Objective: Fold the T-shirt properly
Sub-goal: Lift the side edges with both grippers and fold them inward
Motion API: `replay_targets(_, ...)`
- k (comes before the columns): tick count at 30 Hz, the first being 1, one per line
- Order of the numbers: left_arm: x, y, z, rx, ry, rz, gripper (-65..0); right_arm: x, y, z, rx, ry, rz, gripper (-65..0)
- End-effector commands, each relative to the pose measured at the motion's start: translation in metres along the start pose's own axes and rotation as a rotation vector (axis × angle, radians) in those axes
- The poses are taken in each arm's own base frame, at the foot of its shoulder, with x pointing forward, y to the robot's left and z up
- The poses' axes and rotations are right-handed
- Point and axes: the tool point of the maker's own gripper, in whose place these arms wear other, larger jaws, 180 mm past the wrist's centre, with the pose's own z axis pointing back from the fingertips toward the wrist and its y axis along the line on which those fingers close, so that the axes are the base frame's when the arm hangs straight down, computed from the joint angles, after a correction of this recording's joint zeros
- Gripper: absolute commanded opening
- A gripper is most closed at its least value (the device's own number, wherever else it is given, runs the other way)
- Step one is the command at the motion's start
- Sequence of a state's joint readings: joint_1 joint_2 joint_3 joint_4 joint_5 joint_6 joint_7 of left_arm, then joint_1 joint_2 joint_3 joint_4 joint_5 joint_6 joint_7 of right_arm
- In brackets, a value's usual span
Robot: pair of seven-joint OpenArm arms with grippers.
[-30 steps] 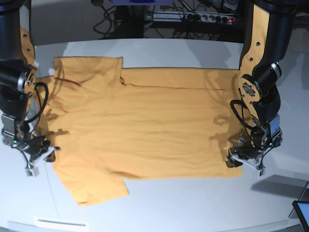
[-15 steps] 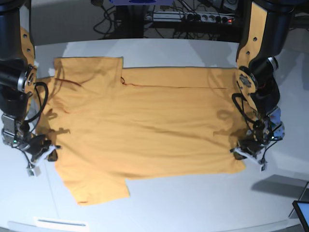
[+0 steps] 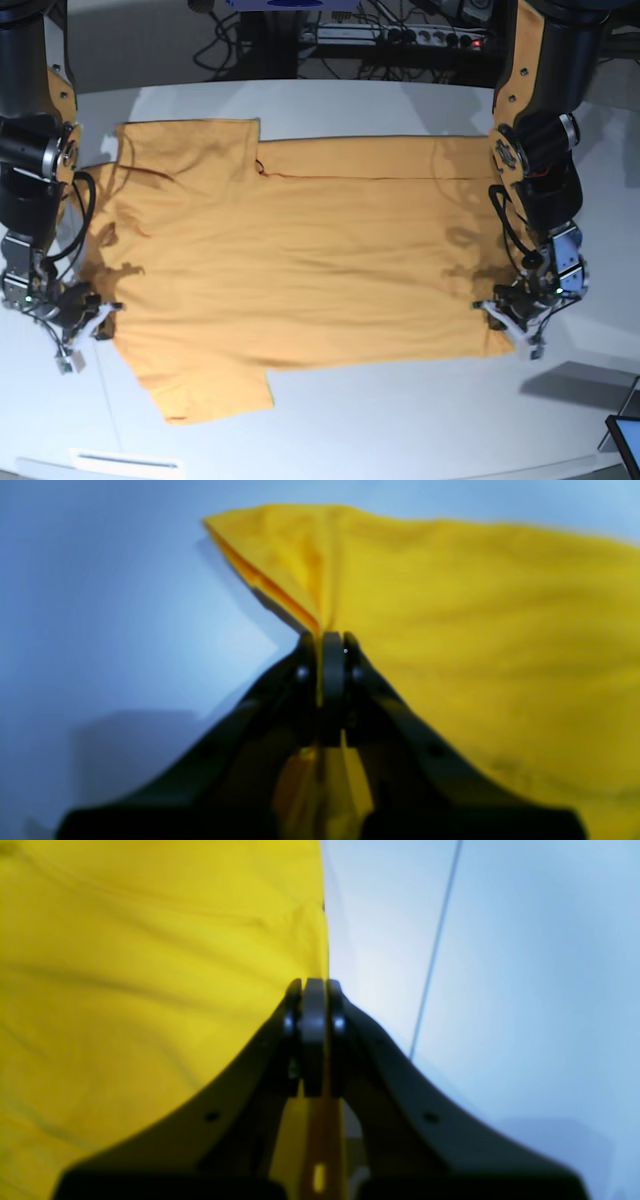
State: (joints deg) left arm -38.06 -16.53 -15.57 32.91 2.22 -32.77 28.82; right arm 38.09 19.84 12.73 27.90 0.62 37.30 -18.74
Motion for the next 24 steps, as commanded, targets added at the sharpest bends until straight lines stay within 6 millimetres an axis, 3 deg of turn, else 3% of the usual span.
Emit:
replay_targets(1,0.023,0.002,0.004,0.012,-0.052,-0.029,-65.0,0.034,-0.009,0.008,-0.016,-0.080,0.019,-64.7)
replay_targets(8,0.041,-0.013,0.019,0.041,-0.079,-0.120,-65.0,0.036,-0.012,0.010,-0.021,-0.084,0.023,-64.7)
replay_targets(16,0.057,0.000,0.053,0.137,-0.110,-0.220,-65.0,0.049,-0.013,0.021,-0.046,-0.116,0.090,-64.7)
replay_targets(24,0.051,0.009,0.071,0.185,-0.111,-0.271,-65.0,0.058,-0.012,0.038,-0.091,-0.094,0.180,-64.7)
